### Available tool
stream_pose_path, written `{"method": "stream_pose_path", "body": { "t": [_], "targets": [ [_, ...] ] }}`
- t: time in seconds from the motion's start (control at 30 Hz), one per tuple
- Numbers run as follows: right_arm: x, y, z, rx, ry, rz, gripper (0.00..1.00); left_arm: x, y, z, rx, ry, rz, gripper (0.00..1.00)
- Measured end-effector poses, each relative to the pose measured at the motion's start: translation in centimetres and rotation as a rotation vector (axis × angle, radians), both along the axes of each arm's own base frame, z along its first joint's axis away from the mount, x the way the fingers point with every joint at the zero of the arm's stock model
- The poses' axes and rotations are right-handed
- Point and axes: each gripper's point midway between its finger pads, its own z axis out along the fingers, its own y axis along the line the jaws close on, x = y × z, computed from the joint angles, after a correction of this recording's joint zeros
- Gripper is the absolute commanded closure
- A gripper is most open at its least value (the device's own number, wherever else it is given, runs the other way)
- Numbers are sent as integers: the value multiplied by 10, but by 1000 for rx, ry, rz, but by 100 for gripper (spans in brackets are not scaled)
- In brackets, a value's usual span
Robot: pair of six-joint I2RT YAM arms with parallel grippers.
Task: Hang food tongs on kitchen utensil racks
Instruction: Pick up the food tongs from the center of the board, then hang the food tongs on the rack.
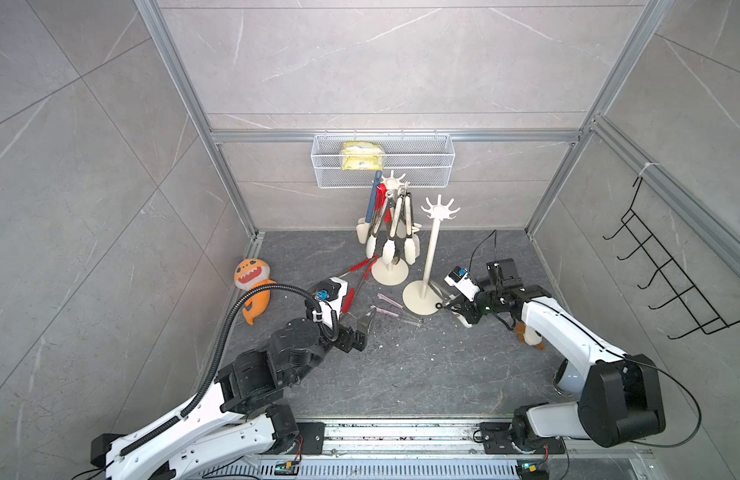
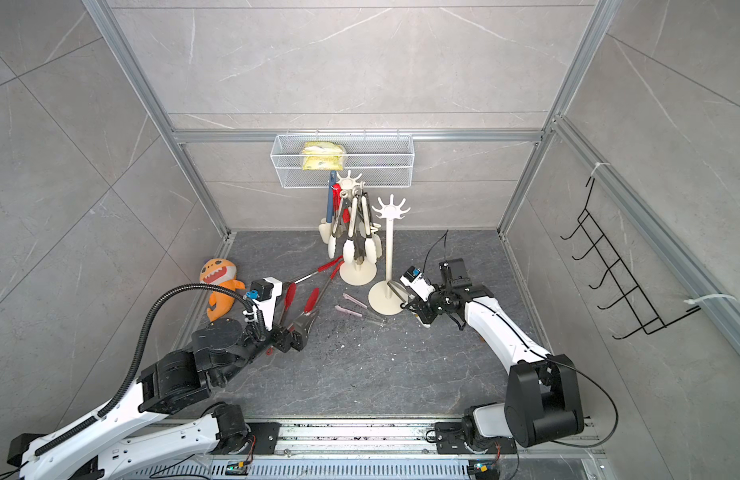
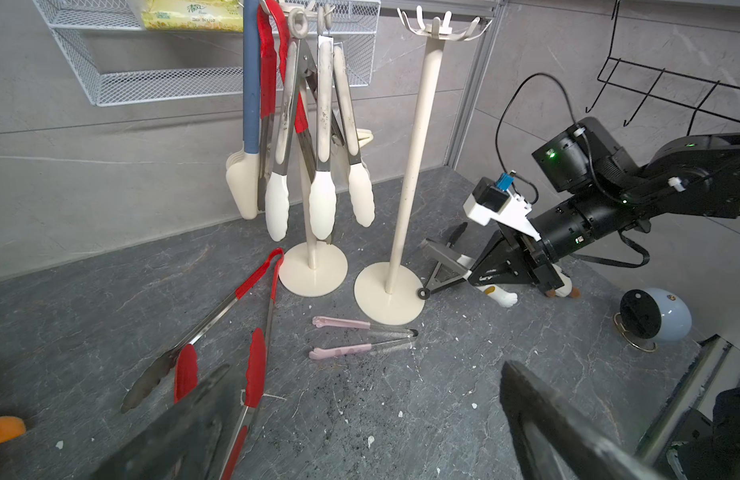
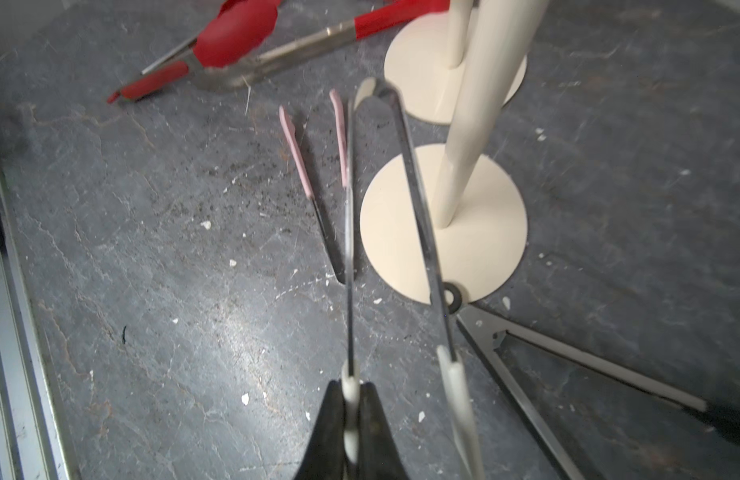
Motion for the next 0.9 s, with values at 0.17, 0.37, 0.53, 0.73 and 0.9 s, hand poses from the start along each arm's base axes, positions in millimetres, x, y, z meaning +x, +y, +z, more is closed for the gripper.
{"method": "stream_pose_path", "body": {
  "t": [0.17, 0.37, 0.53, 0.73, 0.9],
  "targets": [
    [10, 2, 34, 63, -101, -47, 100, 3, -7, -3, 10, 5, -5, 1],
    [12, 1, 79, 128, -227, -97, 100, 4, -11, -1, 2, 0, -9, 0],
    [11, -4, 110, 164, -313, -143, 100, 6, -14, -3, 9, 0, -11, 0],
    [9, -6, 138, 205, -376, -175, 100, 8, -19, -7, 17, 5, -12, 0],
    [7, -7, 159, 234, -416, -187, 100, 9, -21, -9, 21, 9, -17, 0]
  ]
}}
